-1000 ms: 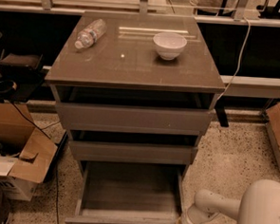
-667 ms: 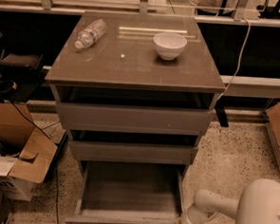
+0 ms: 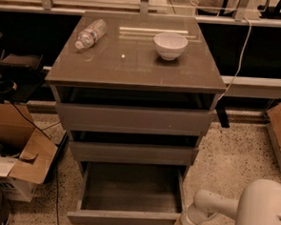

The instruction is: Close bottom drawer

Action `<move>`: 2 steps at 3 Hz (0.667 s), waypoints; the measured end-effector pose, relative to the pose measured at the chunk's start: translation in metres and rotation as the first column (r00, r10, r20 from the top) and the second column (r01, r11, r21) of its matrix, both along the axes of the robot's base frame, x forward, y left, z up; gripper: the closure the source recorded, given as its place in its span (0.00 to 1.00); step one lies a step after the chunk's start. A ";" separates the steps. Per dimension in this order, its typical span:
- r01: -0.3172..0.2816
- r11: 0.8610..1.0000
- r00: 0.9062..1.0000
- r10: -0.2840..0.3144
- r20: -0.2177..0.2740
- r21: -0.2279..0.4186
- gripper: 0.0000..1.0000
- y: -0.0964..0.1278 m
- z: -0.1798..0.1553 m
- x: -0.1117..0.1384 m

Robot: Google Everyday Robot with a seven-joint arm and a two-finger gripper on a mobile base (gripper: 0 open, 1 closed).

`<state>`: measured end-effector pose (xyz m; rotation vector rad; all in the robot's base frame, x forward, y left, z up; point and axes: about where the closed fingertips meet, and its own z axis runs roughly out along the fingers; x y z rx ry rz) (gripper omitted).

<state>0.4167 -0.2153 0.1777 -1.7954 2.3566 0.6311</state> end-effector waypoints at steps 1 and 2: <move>0.008 1.000 0.998 -0.010 0.066 0.029 1.00 0.000 -0.005 0.034; 0.009 1.000 0.998 -0.010 0.066 0.029 1.00 0.000 -0.005 0.034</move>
Offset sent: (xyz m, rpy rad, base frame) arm 0.1992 -0.0116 -0.0078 0.1863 -0.2858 -0.0305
